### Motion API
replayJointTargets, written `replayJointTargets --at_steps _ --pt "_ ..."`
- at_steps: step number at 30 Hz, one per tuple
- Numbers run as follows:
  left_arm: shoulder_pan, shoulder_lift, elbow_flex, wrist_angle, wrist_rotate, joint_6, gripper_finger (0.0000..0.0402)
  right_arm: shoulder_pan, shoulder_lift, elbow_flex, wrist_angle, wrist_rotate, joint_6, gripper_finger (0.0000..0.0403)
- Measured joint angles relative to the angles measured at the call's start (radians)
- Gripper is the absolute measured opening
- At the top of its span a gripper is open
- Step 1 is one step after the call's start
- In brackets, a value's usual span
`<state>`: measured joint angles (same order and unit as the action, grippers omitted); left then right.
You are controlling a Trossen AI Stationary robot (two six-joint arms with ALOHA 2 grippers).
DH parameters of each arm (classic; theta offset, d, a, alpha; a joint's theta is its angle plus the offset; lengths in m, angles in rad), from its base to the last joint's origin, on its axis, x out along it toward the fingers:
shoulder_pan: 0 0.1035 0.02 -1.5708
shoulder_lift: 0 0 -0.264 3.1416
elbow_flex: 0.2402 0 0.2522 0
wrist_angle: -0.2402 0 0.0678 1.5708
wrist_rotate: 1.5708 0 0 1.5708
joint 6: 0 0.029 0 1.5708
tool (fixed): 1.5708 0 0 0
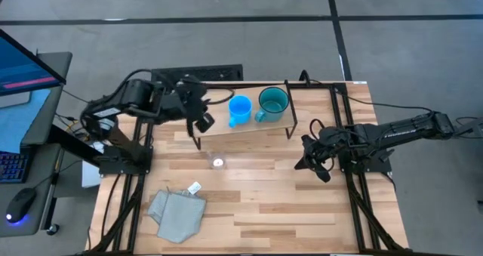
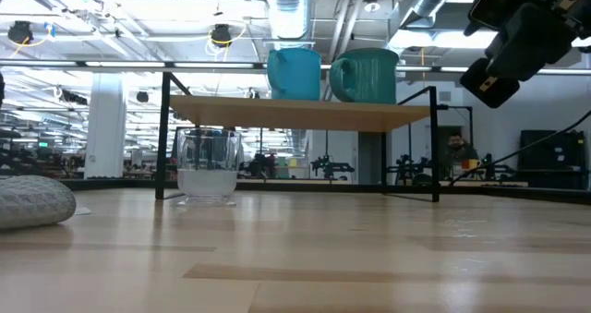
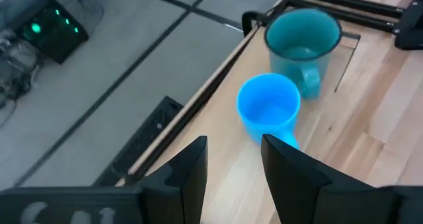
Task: Stack small to large cups/mugs on shelf
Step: Put the transparent mug on the shelf
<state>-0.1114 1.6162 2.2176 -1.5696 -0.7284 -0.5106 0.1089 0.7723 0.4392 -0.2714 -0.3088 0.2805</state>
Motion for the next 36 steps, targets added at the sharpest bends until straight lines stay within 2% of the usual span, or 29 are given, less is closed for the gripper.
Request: replayJointTargets --at_steps 4,6,14,20,26,29,36 --pt "-0.016 -0.143 -0.199 0.005 -0.006 -0.131 0.0135 0.0 0.0 0.0 0.006 0.003 0.007 0.0012" --pt "-0.033 -0.22 -0.319 0.06 -0.007 -0.167 0.0135 0.0 0.0 0.0 0.017 0.003 0.008 0.0012" --pt "-0.081 -0.51 -0.855 0.55 0.102 -0.148 0.0135 0.0 0.0 0.0 0.072 0.025 0.054 0.0012" --pt "-0.11 -0.586 -1.154 0.848 0.192 -0.075 0.0135 0.0 0.0 0.0 0.078 0.026 0.121 0.0012" --pt "-0.14 -0.536 -1.3 1.014 0.302 0.073 0.0135 0.0 0.0 0.0 0.079 0.041 0.156 0.0012" --pt "-0.16 -0.499 -1.319 1.072 0.363 0.159 0.0135 0.0 0.0 0.0 0.08 0.053 0.166 0.0012" --pt "-0.19 -0.431 -1.317 1.079 0.476 0.274 0.0135 0.0 0.0 0.0 0.086 0.074 0.211 0.0012"
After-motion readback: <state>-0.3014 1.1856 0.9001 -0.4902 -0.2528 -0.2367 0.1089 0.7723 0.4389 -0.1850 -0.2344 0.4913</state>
